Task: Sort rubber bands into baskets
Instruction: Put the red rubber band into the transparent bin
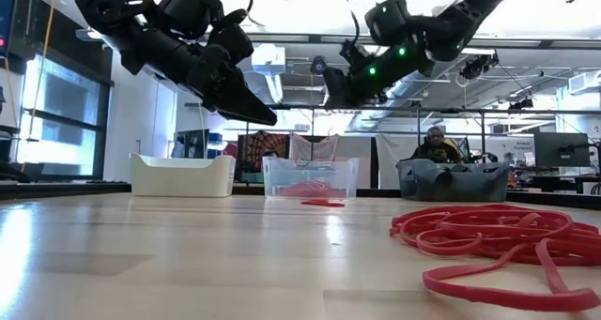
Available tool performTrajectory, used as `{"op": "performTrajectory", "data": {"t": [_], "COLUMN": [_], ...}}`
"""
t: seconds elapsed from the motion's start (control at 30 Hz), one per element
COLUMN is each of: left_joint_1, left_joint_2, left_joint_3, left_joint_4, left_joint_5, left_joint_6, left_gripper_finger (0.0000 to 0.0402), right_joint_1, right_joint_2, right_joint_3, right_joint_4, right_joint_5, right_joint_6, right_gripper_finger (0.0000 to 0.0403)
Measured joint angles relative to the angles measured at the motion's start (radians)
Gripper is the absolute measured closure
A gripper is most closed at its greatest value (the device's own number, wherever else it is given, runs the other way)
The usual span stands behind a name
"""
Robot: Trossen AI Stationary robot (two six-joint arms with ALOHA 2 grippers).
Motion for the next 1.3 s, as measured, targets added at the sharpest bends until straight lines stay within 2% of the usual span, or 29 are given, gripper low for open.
{"op": "performTrajectory", "data": {"t": [0.13,0.37,0.47,0.6,0.73,0.83,0.93,1.1,1.3], "left_joint_1": [0.000,0.001,0.001,0.001,0.002,0.002,0.002,0.003,0.003], "left_joint_2": [0.007,0.079,0.123,0.176,0.222,0.261,0.300,0.367,0.432], "left_joint_3": [0.000,0.000,0.000,0.002,0.033,0.065,0.097,0.156,0.212], "left_joint_4": [0.004,0.033,0.071,0.144,0.150,0.150,0.148,0.092,0.047], "left_joint_5": [-0.002,-0.052,-0.052,-0.046,-0.044,-0.043,-0.043,-0.043,-0.041], "left_joint_6": [0.005,-0.003,-0.008,-0.002,0.006,0.008,0.023,0.048,0.103], "left_gripper_finger": [0.0305,0.0311,0.0322,0.0341,0.0363,0.0382,0.0398,0.0401,0.0394], "right_joint_1": [-0.056,-0.097,-0.095,-0.095,-0.095,-0.095,-0.085,-0.045,0.008], "right_joint_2": [0.058,0.170,0.170,0.164,0.164,0.152,0.114,0.017,-0.072], "right_joint_3": [0.000,-0.001,-0.001,-0.001,-0.001,-0.001,-0.001,-0.002,-0.002], "right_joint_4": [0.033,0.084,0.037,0.022,0.015,-0.008,-0.064,-0.212,-0.319], "right_joint_5": [-0.050,-0.061,-0.064,-0.082,-0.102,-0.121,-0.121,-0.122,-0.129], "right_joint_6": [0.030,0.095,0.074,0.075,0.081,0.083,0.076,0.002,-0.058], "right_gripper_finger": [0.0403,0.0397,0.0372,0.0317,0.0261,0.0248,0.0276,0.0383,0.0390]}}
